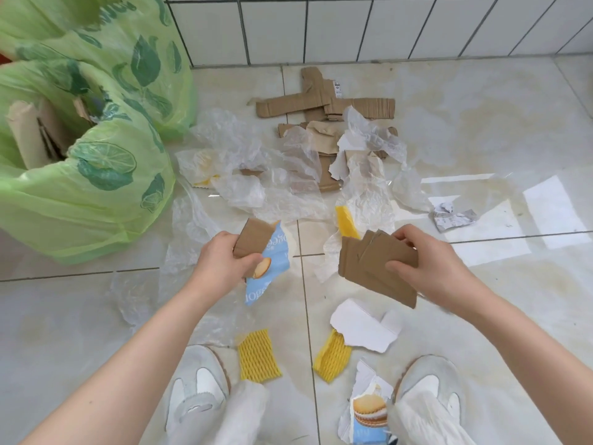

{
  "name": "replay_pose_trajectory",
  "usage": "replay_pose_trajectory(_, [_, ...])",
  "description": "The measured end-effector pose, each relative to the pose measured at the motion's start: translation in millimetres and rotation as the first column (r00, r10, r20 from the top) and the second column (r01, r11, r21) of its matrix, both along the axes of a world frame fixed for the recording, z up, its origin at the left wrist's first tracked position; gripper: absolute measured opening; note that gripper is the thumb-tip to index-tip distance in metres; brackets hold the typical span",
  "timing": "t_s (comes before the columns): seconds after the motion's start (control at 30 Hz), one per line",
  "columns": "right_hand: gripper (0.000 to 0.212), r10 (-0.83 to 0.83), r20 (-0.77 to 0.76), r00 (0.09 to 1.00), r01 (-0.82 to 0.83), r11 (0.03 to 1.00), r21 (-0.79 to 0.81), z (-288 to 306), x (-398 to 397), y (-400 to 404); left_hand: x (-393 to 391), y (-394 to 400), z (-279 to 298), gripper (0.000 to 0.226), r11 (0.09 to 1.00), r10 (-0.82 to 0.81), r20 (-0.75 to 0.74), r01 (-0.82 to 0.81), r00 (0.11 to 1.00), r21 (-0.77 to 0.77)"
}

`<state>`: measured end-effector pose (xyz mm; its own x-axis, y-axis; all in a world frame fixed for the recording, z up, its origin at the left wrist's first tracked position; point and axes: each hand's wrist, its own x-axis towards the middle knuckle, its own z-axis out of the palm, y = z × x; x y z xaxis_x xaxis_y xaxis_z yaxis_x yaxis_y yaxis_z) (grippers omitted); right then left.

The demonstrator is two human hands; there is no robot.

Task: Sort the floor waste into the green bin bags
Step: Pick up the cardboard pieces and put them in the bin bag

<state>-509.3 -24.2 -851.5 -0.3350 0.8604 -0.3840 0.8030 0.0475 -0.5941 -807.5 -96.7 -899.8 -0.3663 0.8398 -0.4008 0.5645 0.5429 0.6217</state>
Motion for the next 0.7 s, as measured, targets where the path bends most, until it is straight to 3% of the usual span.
replay_pose_trajectory(0.13, [0.023,0.013,-0.139,0.99,-0.011,1.0,0.019,27.8,-38.9,4.8,-17.4,-2.4,21.5,0.008,0.978,0.181,0.169,-0.194,0.969,0.07])
replay_pose_trajectory(0.27, [0.024,0.088,-0.229,0.969,-0.071,0.994,0.079,47.6,-92.3,11.3,-43.4,-2.0,52.1,0.017,0.926,0.257,0.261,-0.315,0.93,0.21])
replay_pose_trajectory(0.5, [0.022,0.127,-0.416,0.901,-0.06,0.984,0.17,95.3,-203.4,37.6,-111.8,0.6,108.7,0.024,0.739,0.431,0.212,-0.477,0.877,0.476])
replay_pose_trajectory(0.63, [0.016,0.069,-0.557,0.827,-0.025,0.996,0.087,122.8,-265.3,48.3,-156.3,-2.7,137.6,0.016,0.644,0.498,0.146,-0.477,0.855,0.598])
replay_pose_trajectory(0.7, [0.011,0.045,-0.599,0.799,-0.038,0.999,0.024,128.3,-296.0,52.7,-187.8,-7.5,142.5,0.016,0.587,0.611,0.054,-0.498,0.79,0.638])
